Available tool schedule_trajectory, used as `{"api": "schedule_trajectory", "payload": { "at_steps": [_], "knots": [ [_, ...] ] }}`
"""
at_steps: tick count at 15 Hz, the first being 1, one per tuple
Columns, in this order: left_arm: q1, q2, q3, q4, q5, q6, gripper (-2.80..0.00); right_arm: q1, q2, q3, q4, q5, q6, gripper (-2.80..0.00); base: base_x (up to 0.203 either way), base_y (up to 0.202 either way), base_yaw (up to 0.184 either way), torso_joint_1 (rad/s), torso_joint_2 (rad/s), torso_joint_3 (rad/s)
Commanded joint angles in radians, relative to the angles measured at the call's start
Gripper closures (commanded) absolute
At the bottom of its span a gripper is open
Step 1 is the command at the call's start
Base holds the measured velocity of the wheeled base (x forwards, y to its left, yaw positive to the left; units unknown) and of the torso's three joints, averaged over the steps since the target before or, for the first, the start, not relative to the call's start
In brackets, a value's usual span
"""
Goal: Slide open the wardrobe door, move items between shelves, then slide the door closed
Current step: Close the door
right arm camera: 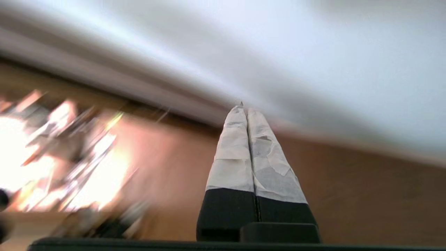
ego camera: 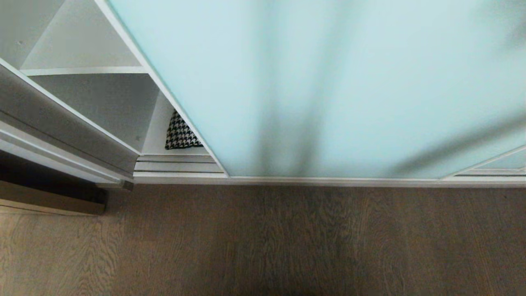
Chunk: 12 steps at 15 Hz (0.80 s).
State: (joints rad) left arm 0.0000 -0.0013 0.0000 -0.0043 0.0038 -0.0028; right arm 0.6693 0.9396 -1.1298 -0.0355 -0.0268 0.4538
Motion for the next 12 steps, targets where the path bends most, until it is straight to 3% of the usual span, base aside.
{"api": "schedule_trajectory", "payload": {
  "at_steps": [1,7,12],
  "knots": [
    [0.0,0.001,0.002,0.0,0.001,0.0,0.0,-0.183,-0.1,0.003,0.011,-0.004,0.0,0.0,0.0,0.0,0.0,0.0,0.0,0.0],
    [0.0,0.001,0.002,0.0,0.001,0.0,0.0,-0.598,-0.171,0.01,0.025,-0.008,-0.014,0.0,0.0,0.0,0.0,0.0,0.0,0.0],
    [0.0,0.001,0.002,0.0,0.001,0.0,0.0,-0.92,-0.113,0.009,0.008,-0.007,-0.022,0.0,0.0,0.0,0.0,0.0,0.0,0.0]
  ]
}}
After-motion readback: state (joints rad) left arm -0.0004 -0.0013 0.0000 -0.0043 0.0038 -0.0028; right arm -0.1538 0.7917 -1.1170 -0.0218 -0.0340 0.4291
